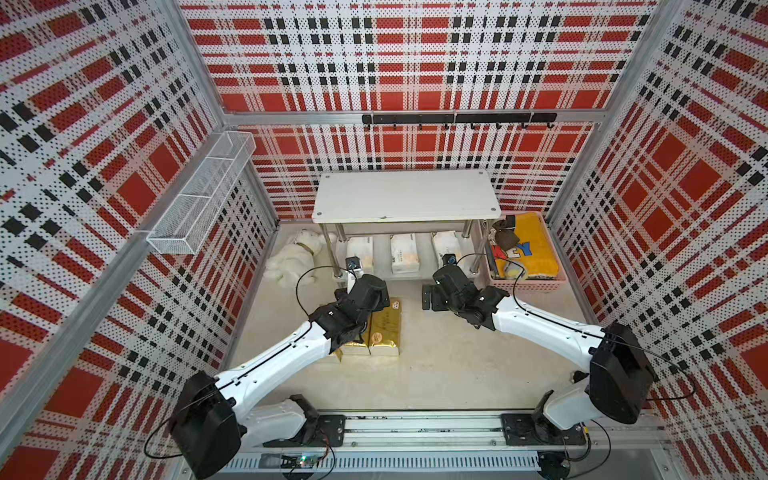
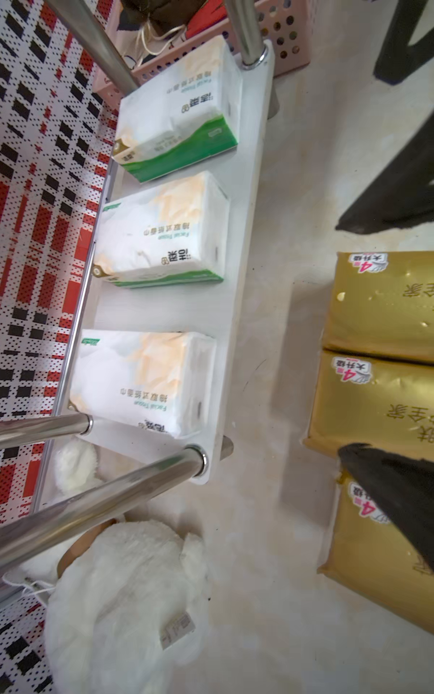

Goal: Place the tissue boxes on the shelf by color
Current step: Pick up the box of tissues from the center of the board.

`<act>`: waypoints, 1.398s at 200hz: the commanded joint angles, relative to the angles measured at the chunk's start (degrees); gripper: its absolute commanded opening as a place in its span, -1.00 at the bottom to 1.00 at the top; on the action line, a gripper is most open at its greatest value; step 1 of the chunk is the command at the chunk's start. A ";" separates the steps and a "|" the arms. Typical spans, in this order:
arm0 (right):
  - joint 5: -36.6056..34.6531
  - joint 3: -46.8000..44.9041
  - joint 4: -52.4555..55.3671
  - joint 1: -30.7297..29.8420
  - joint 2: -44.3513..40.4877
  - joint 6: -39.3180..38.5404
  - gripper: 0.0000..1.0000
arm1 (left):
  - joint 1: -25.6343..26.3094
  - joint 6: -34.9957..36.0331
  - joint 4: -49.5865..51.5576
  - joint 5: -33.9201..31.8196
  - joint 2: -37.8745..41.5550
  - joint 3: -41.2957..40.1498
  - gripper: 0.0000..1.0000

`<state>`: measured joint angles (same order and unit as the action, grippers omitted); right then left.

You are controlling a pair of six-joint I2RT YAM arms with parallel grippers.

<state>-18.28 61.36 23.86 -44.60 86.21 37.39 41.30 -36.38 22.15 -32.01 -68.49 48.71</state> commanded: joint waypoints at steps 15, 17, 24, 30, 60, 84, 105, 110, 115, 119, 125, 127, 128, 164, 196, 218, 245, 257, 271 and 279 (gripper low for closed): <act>1.11 -1.72 2.03 -0.85 -2.06 2.36 1.00 | 1.33 -4.85 3.06 -1.71 2.11 -2.37 0.82; 1.40 -1.78 2.13 -0.97 -2.03 2.48 1.00 | 1.33 -4.95 3.09 -1.80 2.26 -2.45 0.82; 1.75 -1.86 2.39 -1.87 -1.86 2.99 1.00 | 1.20 -5.57 3.53 -2.28 2.51 -2.59 0.82; 1.87 -1.75 2.65 -2.74 -1.63 3.62 1.00 | 0.93 -6.03 4.02 -2.64 2.79 -2.73 0.81; 1.61 0.13 4.36 -8.46 0.47 8.58 1.00 | -4.35 -6.81 5.34 -2.09 4.83 -3.49 0.81; 2.27 1.10 3.28 -10.70 2.13 13.10 1.00 | -8.67 -5.62 4.81 -1.74 7.94 -4.39 0.80; 3.17 2.24 2.41 -11.68 4.18 16.15 1.00 | -12.34 -4.15 4.77 -0.73 10.44 -5.08 0.80; 2.95 2.65 2.38 -12.08 4.78 16.66 1.00 | -13.32 -3.77 4.78 -0.40 11.05 -5.22 0.80; 3.06 3.29 2.32 -12.44 5.62 17.26 1.00 | -14.33 -3.37 4.76 -0.04 11.50 -5.43 0.80; 3.00 3.82 2.42 -12.80 6.10 17.90 1.00 | -15.13 -3.02 4.71 0.33 11.86 -5.52 0.80; 2.97 4.59 2.44 -13.38 6.95 18.65 1.00 | -16.23 -2.32 4.69 1.01 12.18 -5.63 0.81; 2.96 4.91 2.40 -13.58 7.26 18.88 1.00 | -16.55 -2.12 4.68 1.23 12.22 -5.66 0.81; 2.93 5.04 2.41 -13.71 7.45 19.00 1.00 | -16.71 -1.99 4.63 1.33 12.27 -5.70 0.81; 1.07 12.51 4.22 -17.80 13.64 22.18 1.00 | -19.82 1.58 4.56 1.69 10.94 -4.57 0.80; 2.96 18.30 5.80 -19.42 20.24 22.55 1.00 | -19.97 3.06 4.21 1.85 7.10 -3.51 0.80; 3.57 19.14 6.28 -19.50 21.89 23.17 1.00 | -20.03 3.24 3.07 1.99 6.73 -3.37 0.80; 1.73 18.62 7.10 -19.66 20.78 23.84 1.00 | -20.06 3.33 2.47 2.59 6.79 -2.39 0.80; 1.41 18.38 7.19 -19.60 20.50 23.82 1.00 | -20.03 3.48 2.46 2.74 6.55 -2.07 0.79; 1.72 18.35 7.34 -19.68 20.70 24.09 1.00 | -20.03 3.43 2.37 2.57 6.03 -1.92 0.79; 2.14 18.48 7.55 -19.67 21.20 24.25 1.00 | -20.13 3.51 2.37 2.65 5.60 -1.87 0.80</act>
<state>-15.49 79.61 30.04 -64.10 107.68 60.62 21.56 -33.87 25.74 -29.91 -62.11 45.17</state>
